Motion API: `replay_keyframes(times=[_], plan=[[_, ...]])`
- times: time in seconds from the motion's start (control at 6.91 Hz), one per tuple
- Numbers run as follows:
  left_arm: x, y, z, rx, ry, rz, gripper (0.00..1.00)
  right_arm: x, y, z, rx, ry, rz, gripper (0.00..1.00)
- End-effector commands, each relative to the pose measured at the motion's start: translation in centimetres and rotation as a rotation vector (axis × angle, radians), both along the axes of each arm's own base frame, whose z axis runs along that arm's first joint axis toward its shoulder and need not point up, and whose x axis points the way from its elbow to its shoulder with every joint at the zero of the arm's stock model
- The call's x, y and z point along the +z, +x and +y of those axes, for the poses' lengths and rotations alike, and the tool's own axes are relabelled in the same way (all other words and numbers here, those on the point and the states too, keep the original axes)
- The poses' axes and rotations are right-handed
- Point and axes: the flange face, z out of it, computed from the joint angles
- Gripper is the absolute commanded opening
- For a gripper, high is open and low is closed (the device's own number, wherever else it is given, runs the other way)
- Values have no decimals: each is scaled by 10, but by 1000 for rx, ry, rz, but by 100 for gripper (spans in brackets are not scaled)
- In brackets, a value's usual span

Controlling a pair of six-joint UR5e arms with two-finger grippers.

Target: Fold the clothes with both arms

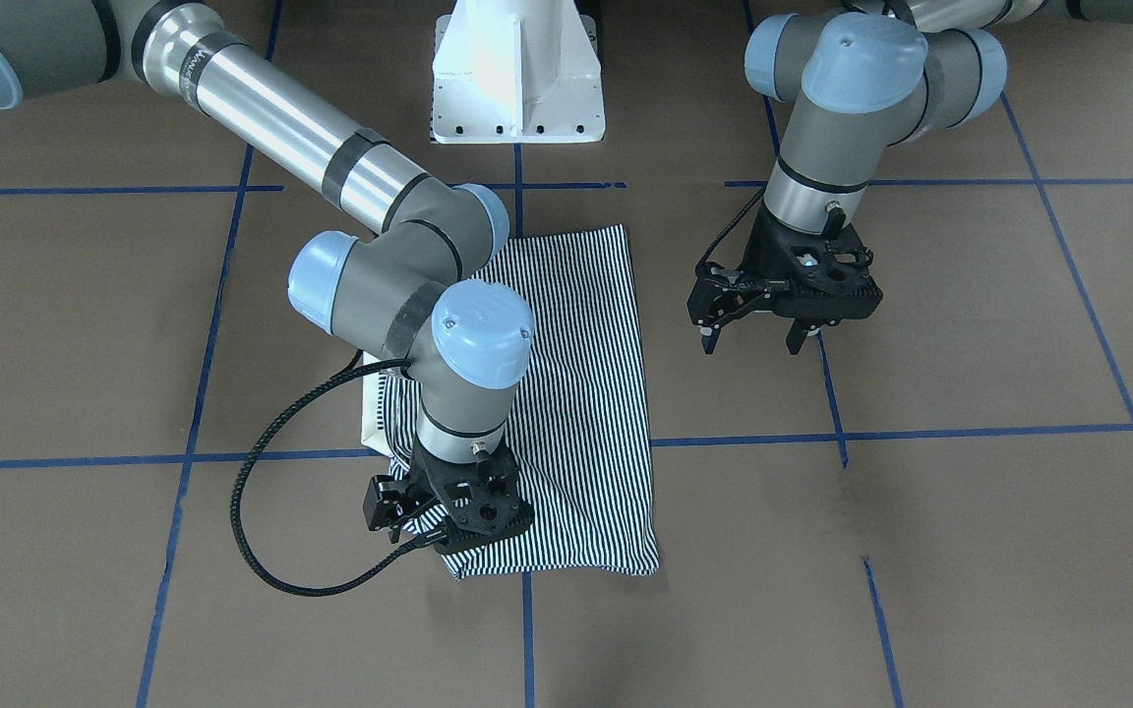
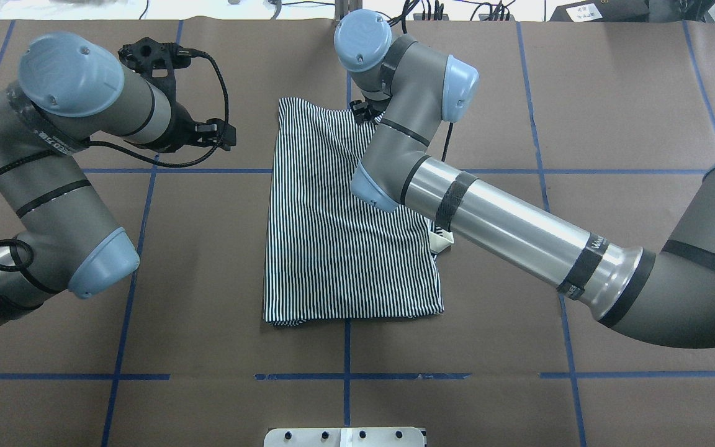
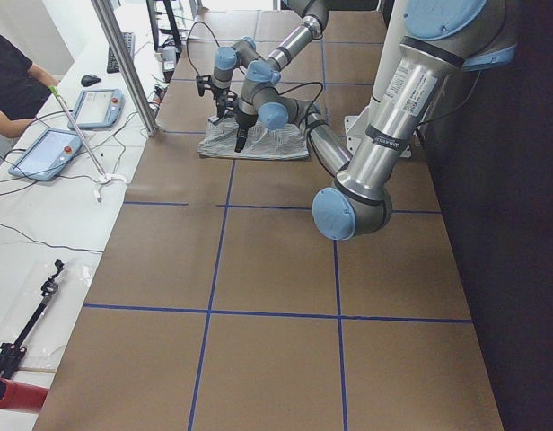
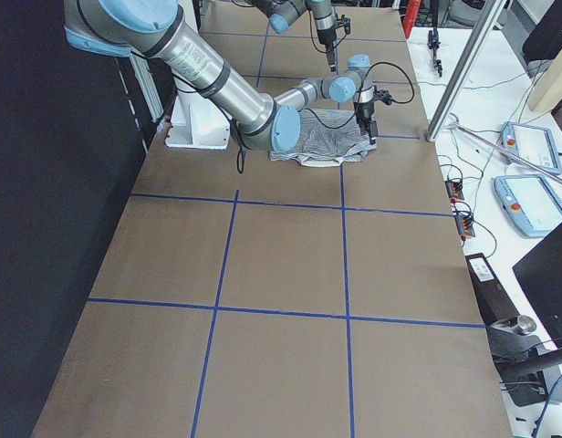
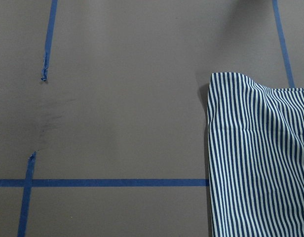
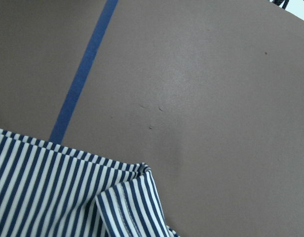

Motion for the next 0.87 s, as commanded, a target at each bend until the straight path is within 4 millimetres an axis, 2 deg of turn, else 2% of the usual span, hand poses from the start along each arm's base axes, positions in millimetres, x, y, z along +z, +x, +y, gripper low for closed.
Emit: replay_keyframes(times=[0.0, 0.29, 0.43, 0.58, 0.72], plan=[[1, -2, 0, 3, -3, -3, 100, 10, -25, 13, -3, 22, 13, 100], [3, -2, 6, 29, -21, 12, 100, 17, -22, 10, 3, 19, 24, 100], [0, -3, 7, 30, -17, 18, 100, 27, -15, 1, 19, 18, 45, 100], [-1, -5, 9, 28, -17, 21, 100, 42, -4, -16, 36, 29, 39, 100], [-3, -5, 9, 33, -21, 28, 100, 63, 22, -38, 38, 31, 61, 100]])
